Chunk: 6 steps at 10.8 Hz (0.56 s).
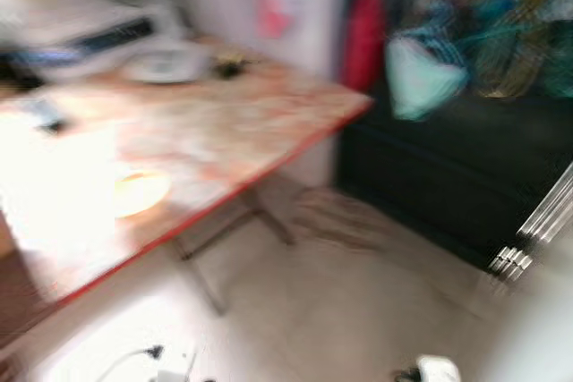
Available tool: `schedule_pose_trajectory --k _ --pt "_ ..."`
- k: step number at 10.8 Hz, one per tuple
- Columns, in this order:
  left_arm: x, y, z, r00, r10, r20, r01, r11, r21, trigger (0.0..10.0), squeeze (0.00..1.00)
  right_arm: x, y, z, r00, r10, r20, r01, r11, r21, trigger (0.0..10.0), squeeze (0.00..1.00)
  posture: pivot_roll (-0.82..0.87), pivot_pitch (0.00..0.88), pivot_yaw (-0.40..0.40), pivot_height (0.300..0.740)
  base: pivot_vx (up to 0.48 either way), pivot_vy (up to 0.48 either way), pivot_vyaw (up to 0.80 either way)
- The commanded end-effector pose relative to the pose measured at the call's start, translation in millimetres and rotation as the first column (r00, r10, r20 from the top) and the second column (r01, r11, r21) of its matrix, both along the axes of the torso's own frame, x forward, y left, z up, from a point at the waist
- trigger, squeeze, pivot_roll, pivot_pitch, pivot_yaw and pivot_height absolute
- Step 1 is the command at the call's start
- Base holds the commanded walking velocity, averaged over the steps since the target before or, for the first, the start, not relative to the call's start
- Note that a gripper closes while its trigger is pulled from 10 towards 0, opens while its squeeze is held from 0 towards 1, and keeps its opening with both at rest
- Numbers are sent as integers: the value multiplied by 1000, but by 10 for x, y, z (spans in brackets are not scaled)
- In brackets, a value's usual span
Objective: Restocking fridge
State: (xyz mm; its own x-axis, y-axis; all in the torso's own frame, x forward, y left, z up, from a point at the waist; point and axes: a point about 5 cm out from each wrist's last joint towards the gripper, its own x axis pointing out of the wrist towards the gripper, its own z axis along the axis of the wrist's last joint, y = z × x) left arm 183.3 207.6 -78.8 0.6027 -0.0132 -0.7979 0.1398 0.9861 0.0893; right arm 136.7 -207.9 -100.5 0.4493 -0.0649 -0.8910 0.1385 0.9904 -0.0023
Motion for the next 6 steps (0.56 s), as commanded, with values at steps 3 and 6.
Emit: schedule_pose_trajectory --k 3,6 --pt "-47 70 -12 999 47 -10 -47 999 7 10000 0 67 71 12 1000 15 16 -15 1000 14 10000 0 -50 0 15 740 0 0 800" --pt "-37 62 0 996 84 32 -84 996 -3 10000 0 65 58 14 1000 24 13 -24 1000 10 10000 0 -36 0 8 740 0 0 800"
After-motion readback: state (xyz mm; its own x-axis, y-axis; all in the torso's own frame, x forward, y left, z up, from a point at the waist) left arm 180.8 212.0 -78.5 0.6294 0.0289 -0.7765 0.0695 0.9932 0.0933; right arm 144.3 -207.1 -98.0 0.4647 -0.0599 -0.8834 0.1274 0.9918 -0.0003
